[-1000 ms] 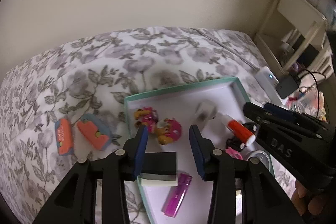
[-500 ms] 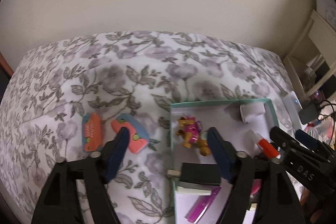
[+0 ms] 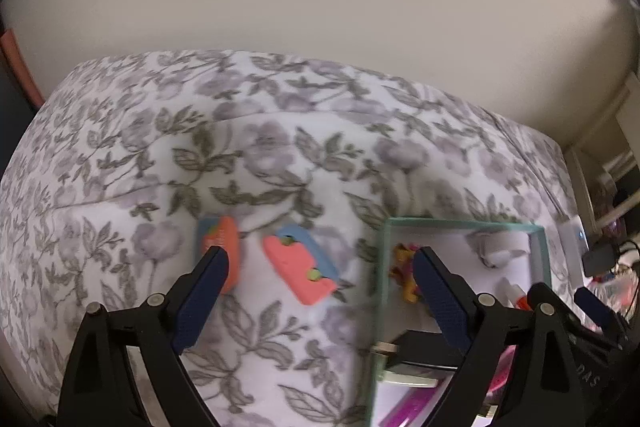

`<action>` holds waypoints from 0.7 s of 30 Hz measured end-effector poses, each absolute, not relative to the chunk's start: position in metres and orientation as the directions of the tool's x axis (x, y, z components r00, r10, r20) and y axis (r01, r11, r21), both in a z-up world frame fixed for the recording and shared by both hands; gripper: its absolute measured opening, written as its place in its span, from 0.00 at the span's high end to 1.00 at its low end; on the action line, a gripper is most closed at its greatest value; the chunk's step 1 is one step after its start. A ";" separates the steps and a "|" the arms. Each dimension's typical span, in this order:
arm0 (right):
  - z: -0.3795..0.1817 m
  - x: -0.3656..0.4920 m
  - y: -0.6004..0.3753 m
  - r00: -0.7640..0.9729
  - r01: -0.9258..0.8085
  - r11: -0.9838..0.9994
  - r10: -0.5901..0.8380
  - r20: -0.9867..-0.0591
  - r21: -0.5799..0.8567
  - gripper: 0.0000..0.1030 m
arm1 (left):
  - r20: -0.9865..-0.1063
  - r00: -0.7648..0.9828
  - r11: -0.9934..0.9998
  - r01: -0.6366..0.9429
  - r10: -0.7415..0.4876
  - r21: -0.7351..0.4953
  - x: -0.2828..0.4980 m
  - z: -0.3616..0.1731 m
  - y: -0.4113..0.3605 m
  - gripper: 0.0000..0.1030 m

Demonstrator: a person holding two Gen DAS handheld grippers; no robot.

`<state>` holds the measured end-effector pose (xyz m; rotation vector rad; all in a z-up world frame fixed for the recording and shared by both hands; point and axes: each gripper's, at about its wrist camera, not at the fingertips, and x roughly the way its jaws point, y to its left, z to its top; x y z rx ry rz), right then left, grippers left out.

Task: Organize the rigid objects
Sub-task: 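Move the left tool to the orange carrot-knife toy while the right tool reaches the pink-blue toy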

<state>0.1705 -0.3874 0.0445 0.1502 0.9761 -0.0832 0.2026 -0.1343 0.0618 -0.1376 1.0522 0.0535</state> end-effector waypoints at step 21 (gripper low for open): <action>0.042 0.182 -0.266 0.569 -0.078 0.992 0.125 -0.813 0.098 0.00 | -0.906 0.423 0.962 -0.240 -0.016 -0.129 0.205 0.050 -0.044 0.09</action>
